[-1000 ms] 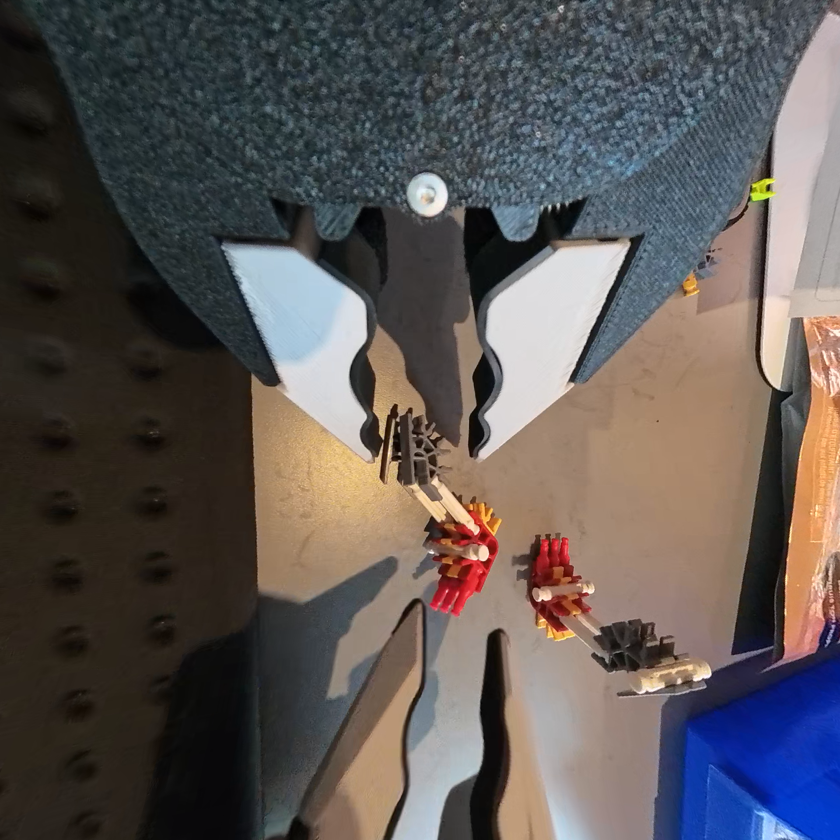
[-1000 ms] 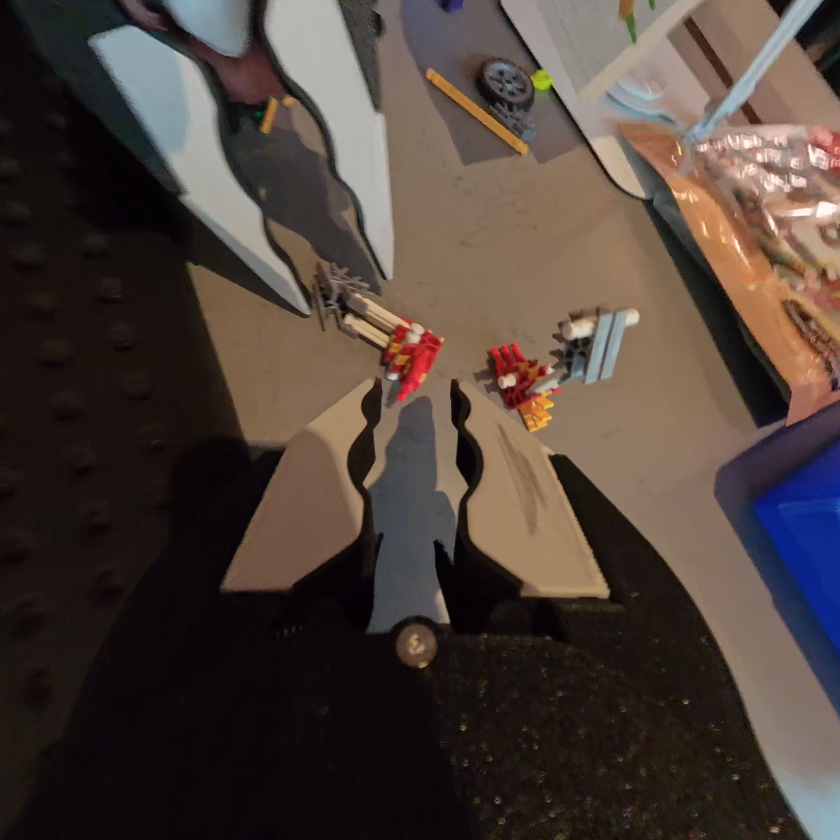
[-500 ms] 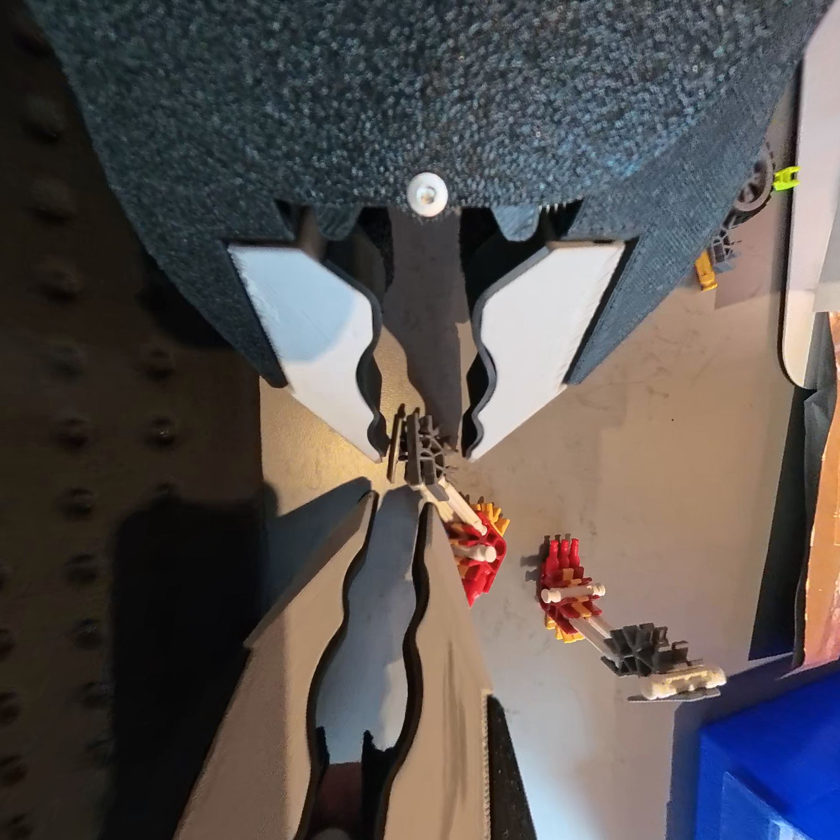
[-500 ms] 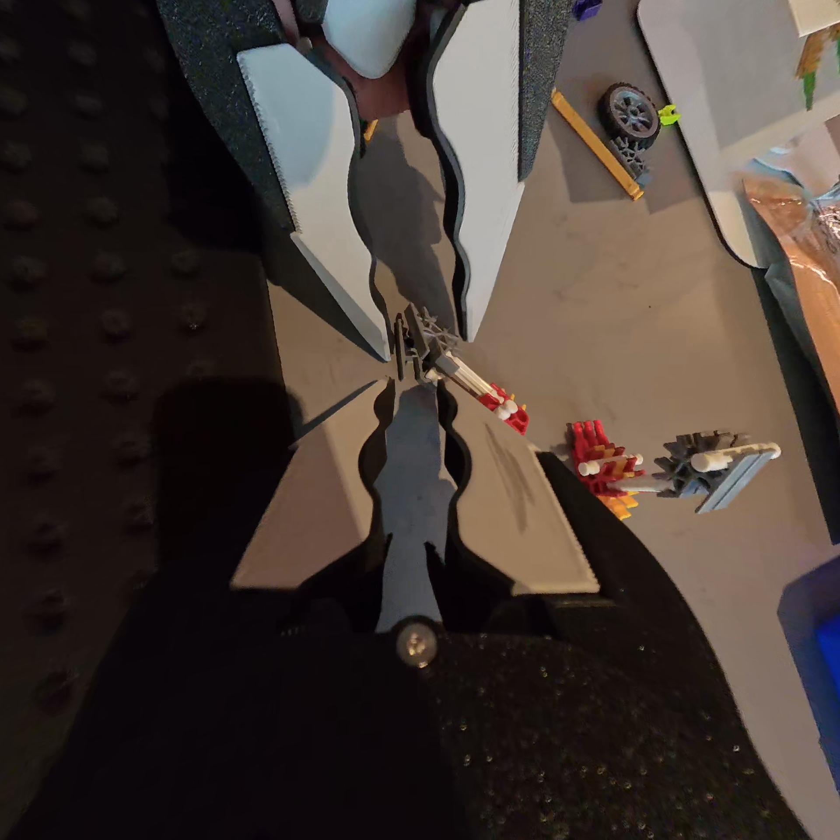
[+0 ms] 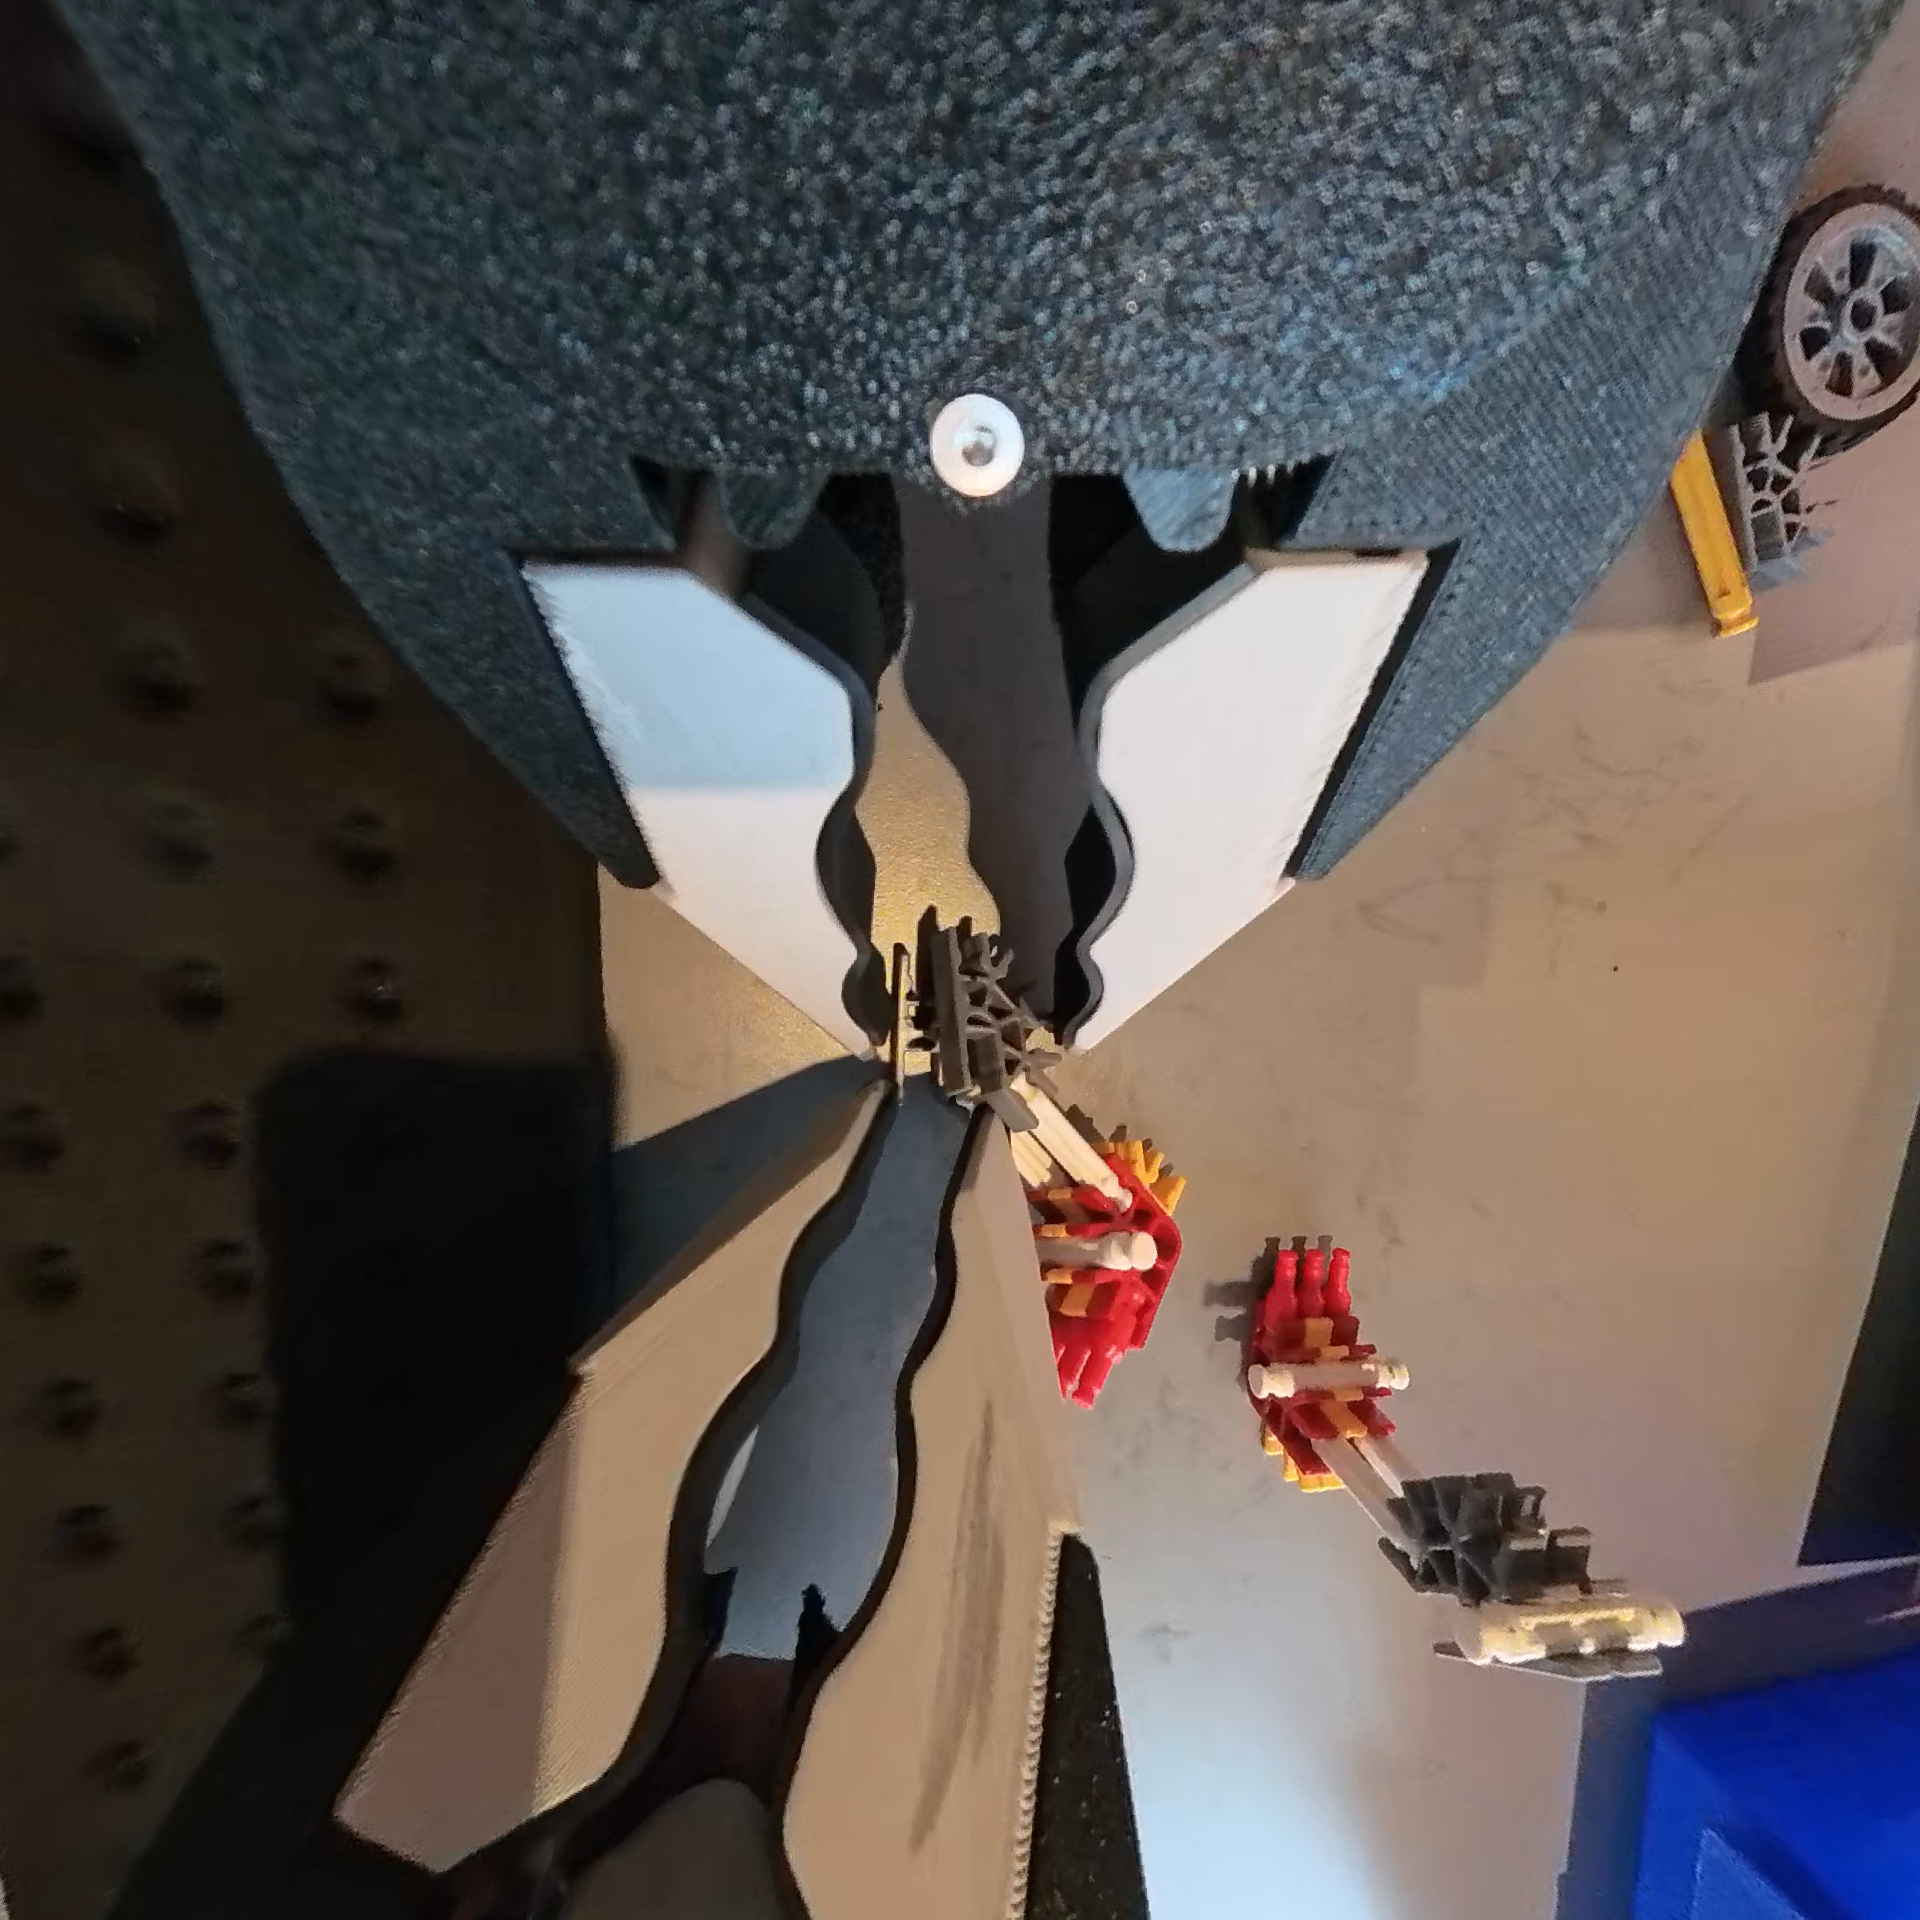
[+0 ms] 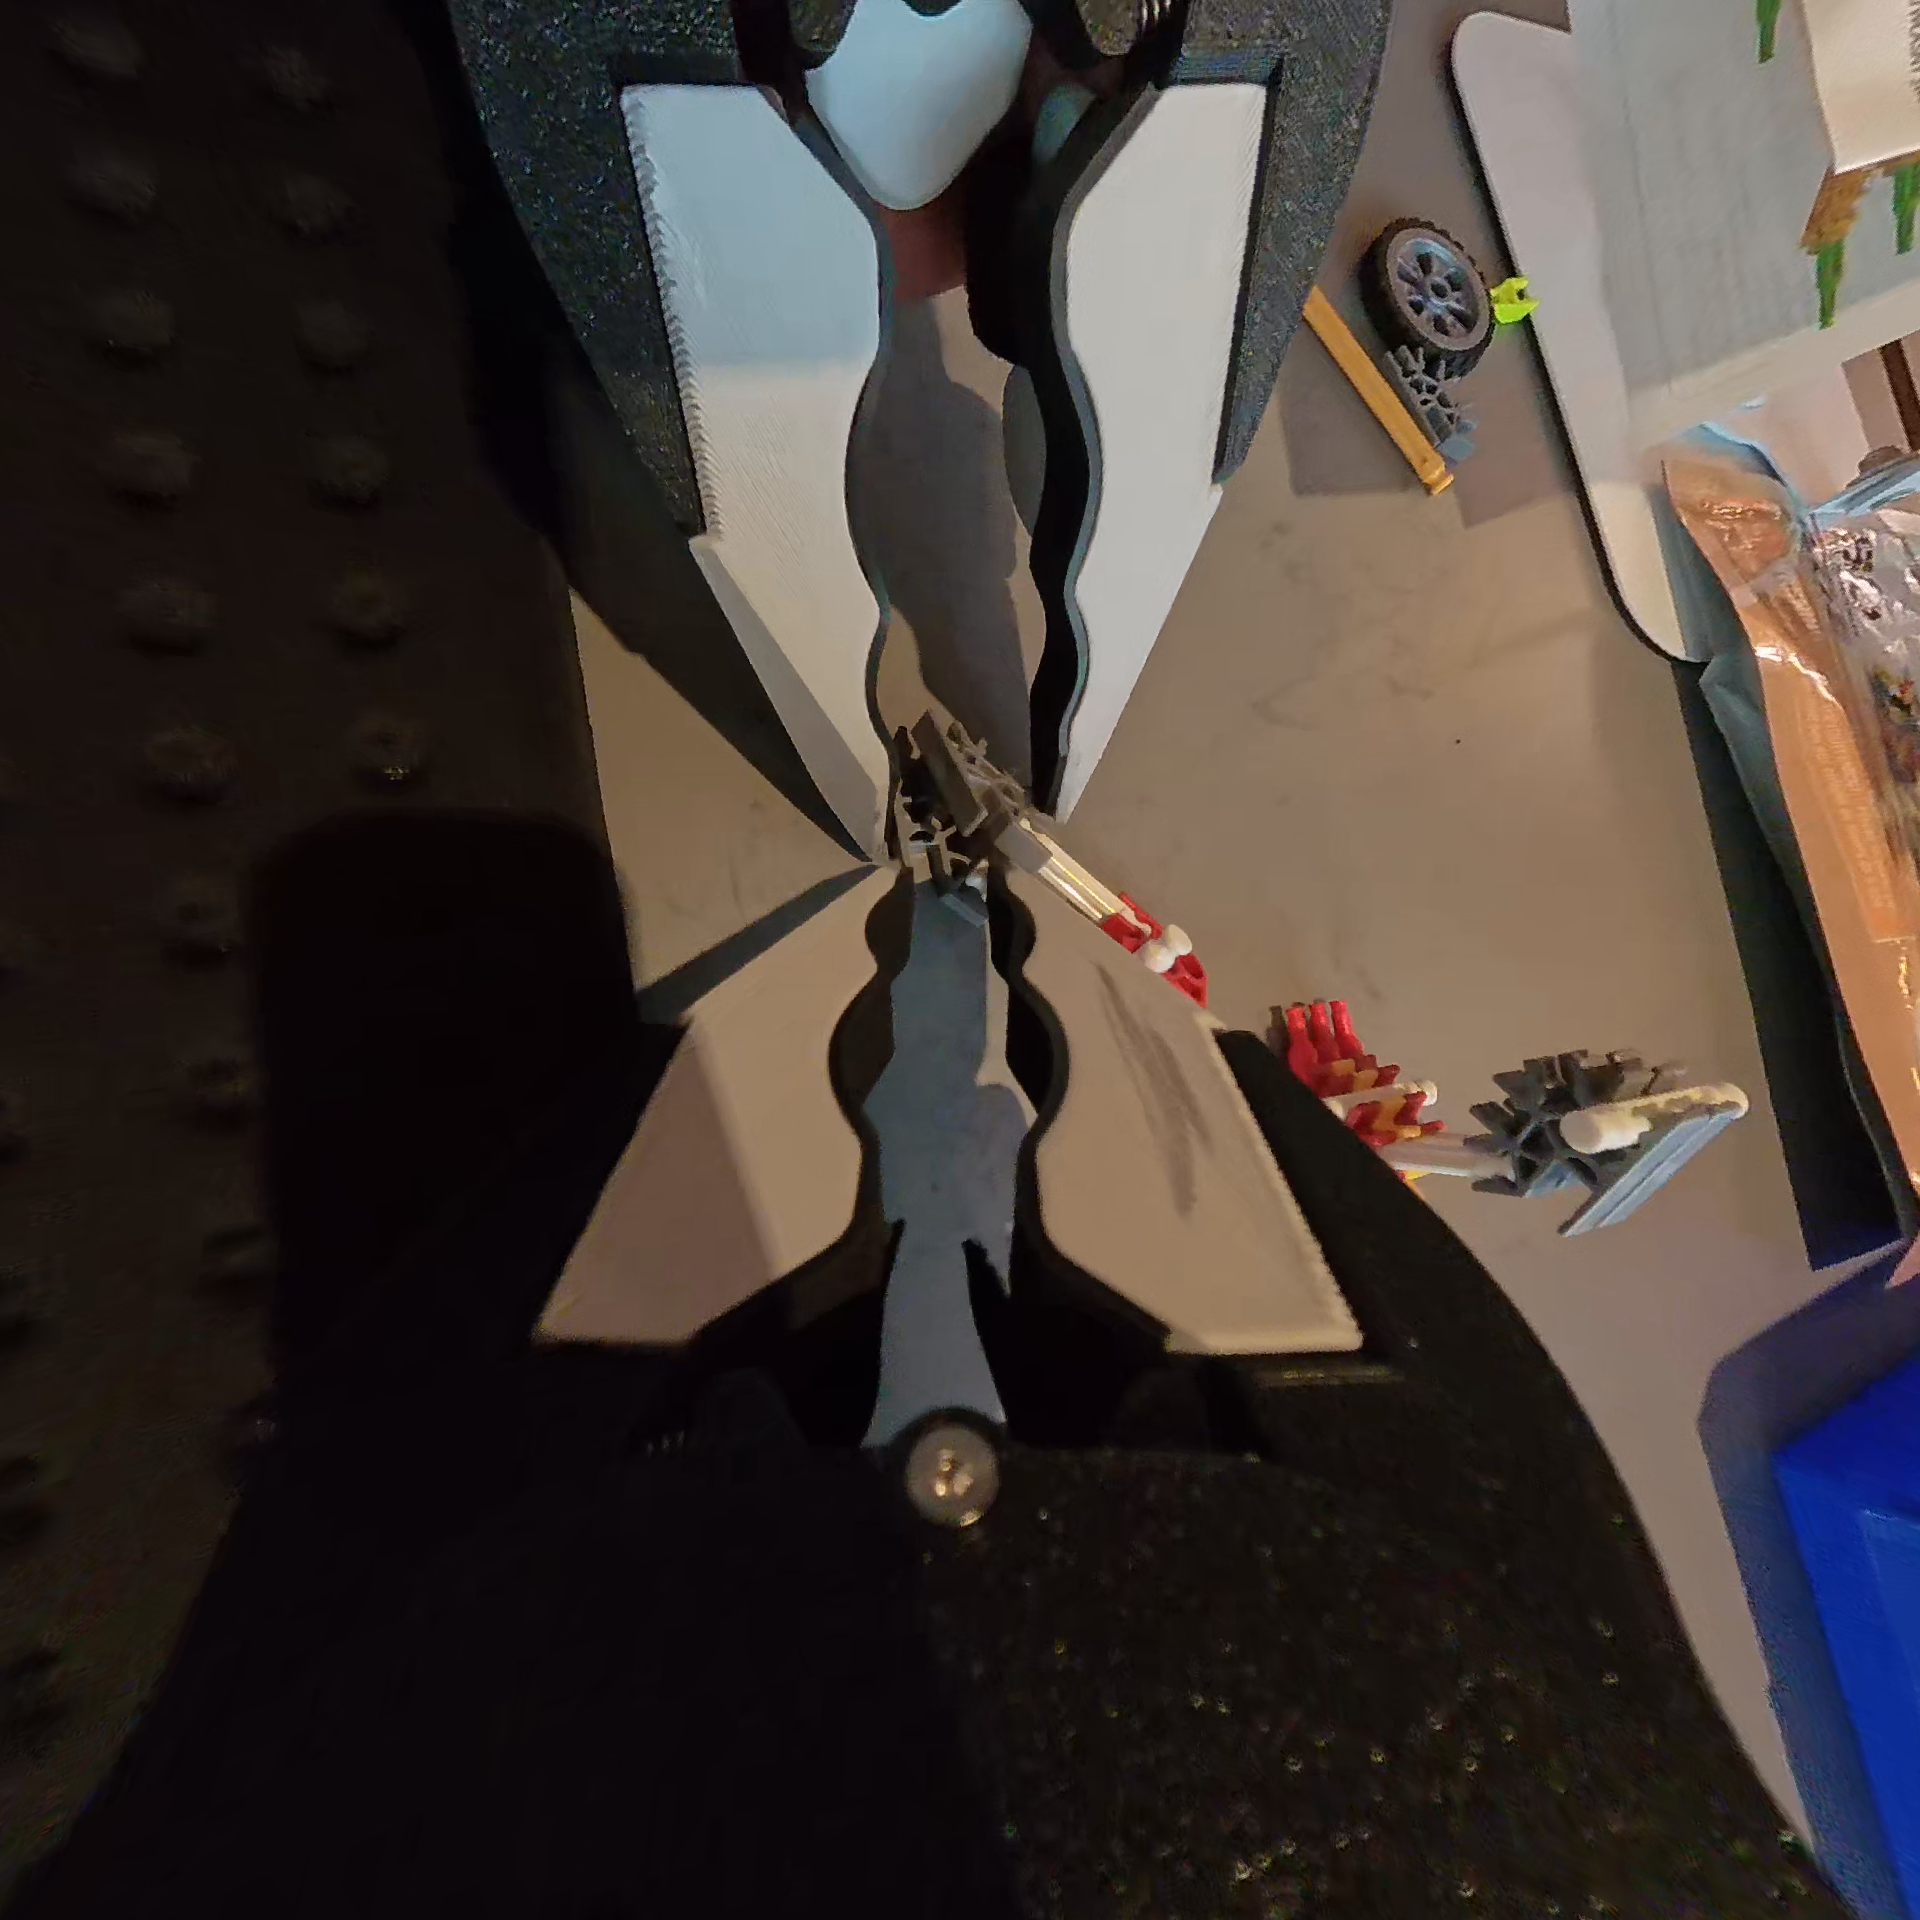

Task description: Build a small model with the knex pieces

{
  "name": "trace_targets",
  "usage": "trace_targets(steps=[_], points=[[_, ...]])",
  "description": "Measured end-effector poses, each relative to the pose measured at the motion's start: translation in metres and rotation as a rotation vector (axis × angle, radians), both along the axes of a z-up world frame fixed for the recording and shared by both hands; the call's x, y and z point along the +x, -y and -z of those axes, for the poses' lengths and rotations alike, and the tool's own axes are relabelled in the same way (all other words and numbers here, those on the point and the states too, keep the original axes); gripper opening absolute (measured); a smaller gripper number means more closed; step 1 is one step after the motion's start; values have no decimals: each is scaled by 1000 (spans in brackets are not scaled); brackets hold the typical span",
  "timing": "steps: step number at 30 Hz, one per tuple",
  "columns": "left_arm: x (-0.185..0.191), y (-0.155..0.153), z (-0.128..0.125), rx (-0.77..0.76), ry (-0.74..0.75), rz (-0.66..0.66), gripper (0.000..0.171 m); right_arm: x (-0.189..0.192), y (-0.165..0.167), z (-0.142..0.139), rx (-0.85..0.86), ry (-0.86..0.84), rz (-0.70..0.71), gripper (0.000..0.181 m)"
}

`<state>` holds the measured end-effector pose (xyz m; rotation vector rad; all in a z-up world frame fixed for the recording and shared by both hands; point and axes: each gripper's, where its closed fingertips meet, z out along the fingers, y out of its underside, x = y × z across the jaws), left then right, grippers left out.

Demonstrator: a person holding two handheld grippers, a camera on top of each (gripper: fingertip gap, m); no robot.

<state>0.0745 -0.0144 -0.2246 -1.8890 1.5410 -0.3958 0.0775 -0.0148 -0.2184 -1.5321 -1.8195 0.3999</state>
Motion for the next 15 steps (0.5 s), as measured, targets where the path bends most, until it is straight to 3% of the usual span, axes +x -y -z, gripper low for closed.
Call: trace_targets(steps=[12, 13, 15], points=[[1, 0, 0, 8, -6, 7, 30, 2, 2, 3, -7, -7, -18, 11], [1, 0, 0, 12, -7, 8, 30, 3, 5, 5, -22, 7, -34, 1], [4, 1, 1, 11, -8, 18, 26, 3, 5, 10, -20, 15, -33, 0]])
